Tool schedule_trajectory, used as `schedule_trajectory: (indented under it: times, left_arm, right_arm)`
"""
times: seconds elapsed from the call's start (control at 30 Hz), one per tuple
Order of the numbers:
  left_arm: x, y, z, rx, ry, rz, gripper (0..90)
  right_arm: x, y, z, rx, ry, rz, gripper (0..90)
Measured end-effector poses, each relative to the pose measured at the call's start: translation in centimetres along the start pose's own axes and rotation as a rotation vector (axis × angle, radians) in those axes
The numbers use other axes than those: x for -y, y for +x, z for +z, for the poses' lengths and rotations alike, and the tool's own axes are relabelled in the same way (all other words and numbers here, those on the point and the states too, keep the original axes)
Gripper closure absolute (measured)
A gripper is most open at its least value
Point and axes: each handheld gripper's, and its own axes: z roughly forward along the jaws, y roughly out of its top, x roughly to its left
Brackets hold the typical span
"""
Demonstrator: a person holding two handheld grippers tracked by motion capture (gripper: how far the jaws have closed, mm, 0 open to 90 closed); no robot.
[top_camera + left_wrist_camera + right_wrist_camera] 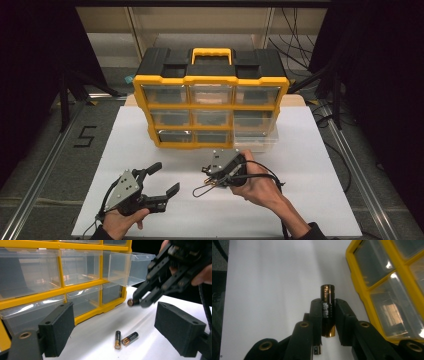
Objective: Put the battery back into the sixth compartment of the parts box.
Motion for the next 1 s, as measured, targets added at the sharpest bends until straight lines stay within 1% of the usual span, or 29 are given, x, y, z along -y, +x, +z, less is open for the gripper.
schedule_trajectory:
  times: [0.03,0.1,0.13,0.2,0.23,0.27,0.3,0.33,0.4,0.47,0.53,0.73,0.83,1.0]
  left_arm:
    - [0.0,0.0,0.0,0.000,-0.001,0.000,15.6]
    - [-0.1,0.1,0.0,-0.001,-0.004,0.004,15.6]
    - [-0.1,0.1,0.0,-0.001,-0.002,0.006,15.6]
    - [0.0,0.1,0.0,-0.001,0.000,0.005,15.6]
    - [0.0,0.1,0.0,-0.001,-0.001,0.006,15.6]
    - [-0.1,0.1,0.0,-0.002,-0.002,0.006,15.6]
    - [-0.1,0.1,0.0,-0.002,-0.003,0.007,15.6]
    - [0.0,0.1,0.0,-0.002,0.000,0.008,15.6]
    - [0.0,0.1,-0.1,-0.003,-0.001,0.008,15.6]
    - [-0.1,0.1,-0.1,-0.004,-0.002,0.010,15.6]
    - [0.0,0.1,-0.1,-0.003,0.000,0.009,15.6]
    - [0.0,0.1,-0.1,-0.004,-0.001,0.008,15.6]
    - [-0.1,0.1,-0.1,-0.004,-0.003,0.009,15.6]
    - [-0.1,0.1,-0.1,-0.005,-0.003,0.008,15.6]
  right_arm:
    - [-0.1,0.0,-0.2,-0.001,-0.006,0.010,76.7]
    - [-0.2,-0.1,-0.7,0.011,-0.023,0.005,76.7]
    - [-0.3,-0.2,-1.0,0.025,-0.026,0.001,76.7]
    - [-0.5,-0.3,-1.5,0.031,-0.041,0.004,76.7]
    - [-0.5,-0.5,-1.8,0.033,-0.047,-0.002,76.6]
    - [-0.6,-0.6,-2.1,0.050,-0.057,0.004,76.7]
    - [-0.6,-0.7,-2.4,0.045,-0.064,0.011,76.7]
    - [-0.6,-0.8,-2.7,0.057,-0.070,0.012,76.7]
    - [-0.6,-1.1,-3.3,0.063,-0.084,0.021,76.7]
    - [-0.6,-1.4,-3.9,0.082,-0.093,0.021,76.7]
    - [-0.5,-1.7,-4.5,0.097,-0.108,0.038,76.7]
    - [-0.1,-2.6,-6.0,0.139,-0.138,0.062,76.7]
    - [0.3,-3.2,-6.9,0.168,-0.153,0.077,76.7]
    - [1.2,-4.3,-8.2,0.216,-0.168,0.115,76.7]
